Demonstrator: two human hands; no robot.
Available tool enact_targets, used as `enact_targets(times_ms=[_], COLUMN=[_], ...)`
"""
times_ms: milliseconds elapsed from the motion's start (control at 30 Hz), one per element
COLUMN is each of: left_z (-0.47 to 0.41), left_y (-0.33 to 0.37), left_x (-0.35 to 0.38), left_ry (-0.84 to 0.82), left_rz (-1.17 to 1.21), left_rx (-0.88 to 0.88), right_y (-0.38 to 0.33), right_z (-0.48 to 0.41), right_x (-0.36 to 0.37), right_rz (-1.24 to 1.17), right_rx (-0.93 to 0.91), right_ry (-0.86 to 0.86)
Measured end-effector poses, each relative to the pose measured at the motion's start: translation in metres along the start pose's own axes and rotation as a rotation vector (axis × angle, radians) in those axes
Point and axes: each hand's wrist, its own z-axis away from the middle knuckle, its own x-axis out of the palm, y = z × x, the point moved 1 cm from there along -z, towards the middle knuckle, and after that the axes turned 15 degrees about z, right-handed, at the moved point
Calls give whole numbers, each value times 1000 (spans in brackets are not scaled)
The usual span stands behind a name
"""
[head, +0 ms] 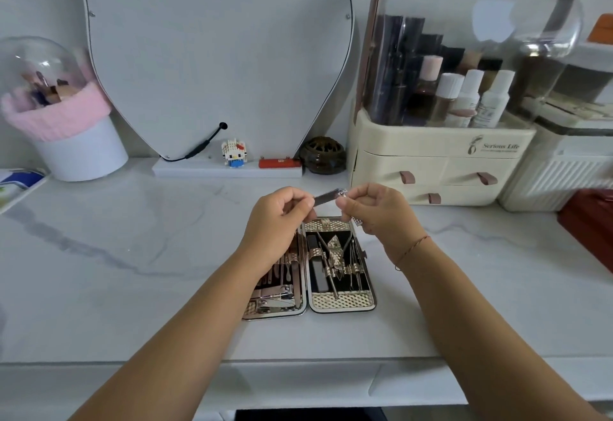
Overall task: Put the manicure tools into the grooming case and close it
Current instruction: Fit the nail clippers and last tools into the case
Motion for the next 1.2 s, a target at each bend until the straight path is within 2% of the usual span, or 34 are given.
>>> enact_targets(times_ms=[167,267,333,500,600,700,867,1033,1200], left_z=[-1,0,1,3,2,1,1,0,-3], left_y=[-2,-2,-3,-3,-3,-2,-1,-10,-14], left_x=[-3,-3,-1,2,1,0,0,-2,-4], left_ry=[72,68,56,-1,-32,-44,-35,-73,-53], left_rz=[-6,-52,-80,-74,-57,-43,-45,-249,-315], left_rx=[-6,-4,-2,-5,-10,4,15,51,-3], right_y=[0,2,1,-5,-4,-1,3,12,17], right_z=[1,2,4,7,4,0,-2,-4,-7], right_x=[-7,-1,7,13,6,-5,-5,-18,-18], right_rz=[-48,98,207,173,238,178,-15,215,310], right_rx=[4,-97,-143,-205,-222,-145,-1,97,135], right_ry=[59,95,114,47,148,282,285,370,410])
